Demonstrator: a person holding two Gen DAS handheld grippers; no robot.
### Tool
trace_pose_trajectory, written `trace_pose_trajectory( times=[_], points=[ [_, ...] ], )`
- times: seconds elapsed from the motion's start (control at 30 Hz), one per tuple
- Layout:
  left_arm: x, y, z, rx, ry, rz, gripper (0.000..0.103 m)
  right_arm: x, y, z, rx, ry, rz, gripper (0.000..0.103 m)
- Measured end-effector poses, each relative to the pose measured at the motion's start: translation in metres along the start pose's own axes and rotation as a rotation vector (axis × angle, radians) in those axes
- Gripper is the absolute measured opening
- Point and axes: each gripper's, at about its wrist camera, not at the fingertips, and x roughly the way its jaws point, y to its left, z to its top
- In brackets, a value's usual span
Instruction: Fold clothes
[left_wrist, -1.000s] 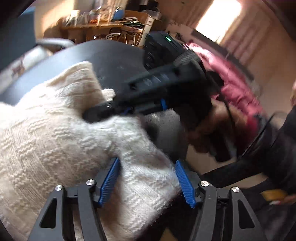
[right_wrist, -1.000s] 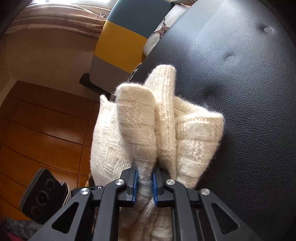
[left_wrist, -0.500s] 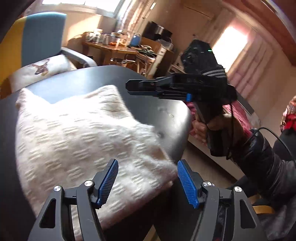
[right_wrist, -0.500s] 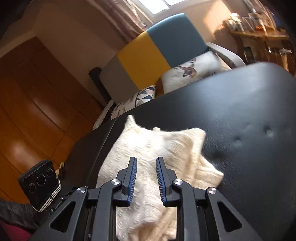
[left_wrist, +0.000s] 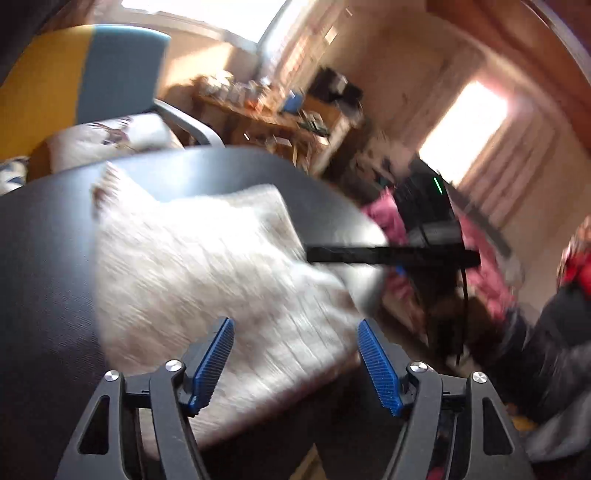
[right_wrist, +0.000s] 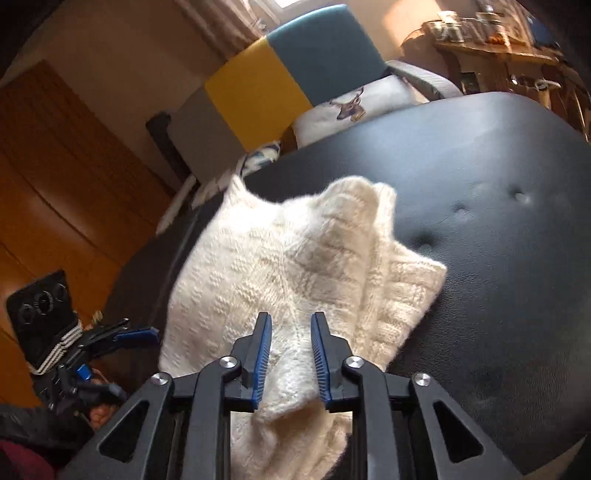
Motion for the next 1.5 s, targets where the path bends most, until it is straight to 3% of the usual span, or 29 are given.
trace_pose_trajectory(
  times=[0.03,0.13,0.23,0.33,0.43,0.63,0.7,0.77,0.8,0.83,0.93,1.03,1.17,1.33,1.5],
  points=[
    [-0.011,0.014,0.008,-0.044,-0.034,-0.001,0.085,-0.006,-0.008,-0.001,0.069,-0.024,0.025,0.039],
    [-0.017,0.055,0.02,-0.155,-0.053,0.067,0.093,-0.012,-0.033,-0.009,0.238,-0.001,0.044,0.064],
    [0.006,0.106,0.027,-0.289,0.02,0.058,0.093,-0.003,-0.046,-0.02,0.308,0.091,0.023,0.065],
    [0.029,0.127,0.012,-0.407,0.085,0.016,0.093,0.009,-0.05,-0.023,0.33,0.15,0.013,0.066],
    [0.041,0.128,-0.003,-0.433,0.117,0.0,0.093,0.024,-0.052,-0.018,0.356,0.179,0.048,0.066],
    [0.071,0.125,-0.002,-0.48,0.187,-0.083,0.094,0.044,-0.063,-0.011,0.449,0.177,0.14,0.066],
    [0.074,0.123,0.001,-0.451,0.179,-0.074,0.094,0.045,-0.063,-0.01,0.455,0.183,0.142,0.066],
    [0.077,0.112,0.003,-0.388,0.172,-0.019,0.077,0.045,-0.06,-0.011,0.429,0.18,0.134,0.066],
    [0.079,0.106,0.003,-0.356,0.168,0.01,0.072,0.046,-0.056,-0.011,0.394,0.186,0.111,0.062],
    [0.078,0.104,0.004,-0.353,0.156,0.012,0.063,0.048,-0.052,-0.012,0.371,0.187,0.085,0.047],
    [0.078,0.097,0.004,-0.337,0.124,0.029,0.053,0.048,-0.04,-0.015,0.316,0.154,0.033,0.037],
    [0.076,0.086,0.005,-0.3,0.09,0.042,0.049,0.044,-0.03,-0.018,0.277,0.12,0.031,0.034],
    [0.084,0.073,0.017,-0.255,0.057,0.003,0.048,0.032,-0.033,-0.025,0.293,0.056,0.068,0.033],
    [0.121,0.034,0.064,-0.151,0.067,-0.059,0.048,-0.003,-0.037,-0.023,0.279,-0.013,0.06,0.033],
    [0.154,-0.017,0.11,-0.015,0.087,-0.13,0.048,-0.067,-0.062,-0.007,0.285,-0.136,-0.005,0.033]
  ],
)
